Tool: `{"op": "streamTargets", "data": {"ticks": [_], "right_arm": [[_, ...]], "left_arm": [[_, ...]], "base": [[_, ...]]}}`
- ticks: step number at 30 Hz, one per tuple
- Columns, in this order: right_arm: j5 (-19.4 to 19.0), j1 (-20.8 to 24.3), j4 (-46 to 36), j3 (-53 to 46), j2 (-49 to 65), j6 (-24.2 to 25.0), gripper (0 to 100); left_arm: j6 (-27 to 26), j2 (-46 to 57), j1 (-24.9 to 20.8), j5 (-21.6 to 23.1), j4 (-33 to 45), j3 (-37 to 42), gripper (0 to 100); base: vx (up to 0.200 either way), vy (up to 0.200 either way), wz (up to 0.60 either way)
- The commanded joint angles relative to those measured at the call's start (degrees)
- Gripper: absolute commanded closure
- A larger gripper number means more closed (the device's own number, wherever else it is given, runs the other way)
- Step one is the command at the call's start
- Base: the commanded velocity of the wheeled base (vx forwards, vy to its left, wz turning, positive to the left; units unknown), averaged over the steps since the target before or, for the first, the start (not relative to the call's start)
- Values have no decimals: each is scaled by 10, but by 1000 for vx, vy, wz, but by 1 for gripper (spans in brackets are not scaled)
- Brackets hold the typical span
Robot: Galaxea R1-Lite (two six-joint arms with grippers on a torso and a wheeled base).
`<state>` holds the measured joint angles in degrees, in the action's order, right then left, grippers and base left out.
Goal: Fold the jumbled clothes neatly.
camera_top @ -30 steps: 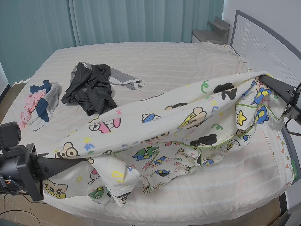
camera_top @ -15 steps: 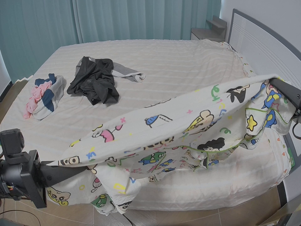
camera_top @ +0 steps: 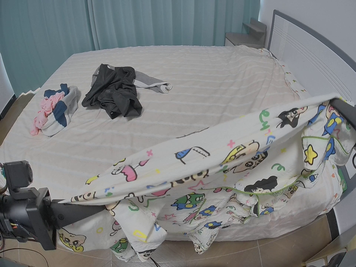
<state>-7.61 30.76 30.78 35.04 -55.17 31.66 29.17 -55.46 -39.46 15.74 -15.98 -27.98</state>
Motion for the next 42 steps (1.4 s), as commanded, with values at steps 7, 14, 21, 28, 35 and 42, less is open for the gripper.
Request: {"op": "streamTargets", "data": {"ticks": [7, 14, 21, 28, 35, 42], "right_arm": [[-14, -26, -4, -66, -44, 2, 100], [-37, -54, 2, -77, -91, 7, 100], [-39, -57, 2, -78, -114, 7, 100], [-39, -62, 3, -81, -127, 7, 100], [-39, -63, 3, -84, -127, 7, 100], [-42, -76, 21, -79, -131, 7, 100]], "left_arm": [[32, -51, -9, 2, -4, 71, 100], [32, -117, -9, 2, -69, 114, 100], [31, -160, -9, -1, -120, 123, 100], [72, -181, -9, -41, -173, 123, 100], [79, -185, -14, -47, -179, 129, 100], [62, -212, -18, -50, -189, 128, 100]], "base": [[0, 0, 0], [0, 0, 0], [0, 0, 0], [0, 0, 0], [0, 0, 0], [0, 0, 0]]}}
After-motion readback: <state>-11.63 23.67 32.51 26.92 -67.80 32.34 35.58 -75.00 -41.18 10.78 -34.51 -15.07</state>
